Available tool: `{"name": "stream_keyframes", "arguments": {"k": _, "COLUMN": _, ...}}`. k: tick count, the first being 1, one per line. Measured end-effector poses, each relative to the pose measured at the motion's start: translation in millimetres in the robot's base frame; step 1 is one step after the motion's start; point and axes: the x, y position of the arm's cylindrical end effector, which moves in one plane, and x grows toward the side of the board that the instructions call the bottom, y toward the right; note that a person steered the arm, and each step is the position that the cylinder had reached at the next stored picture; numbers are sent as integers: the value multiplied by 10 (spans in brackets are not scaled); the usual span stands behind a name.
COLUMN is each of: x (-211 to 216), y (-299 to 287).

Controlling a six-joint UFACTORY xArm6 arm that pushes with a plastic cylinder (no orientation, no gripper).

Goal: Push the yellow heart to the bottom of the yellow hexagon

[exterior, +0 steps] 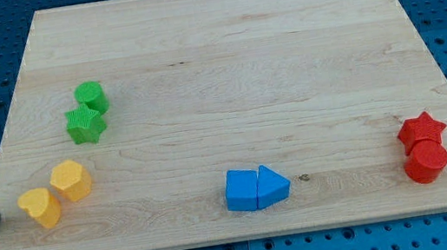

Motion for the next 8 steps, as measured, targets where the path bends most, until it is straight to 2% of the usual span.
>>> {"name": "stream_keyframes", "arguments": {"k": 2, "x": -3, "y": 407}}
{"name": "stream_keyframes", "arguments": {"k": 8, "x": 12, "y": 715}}
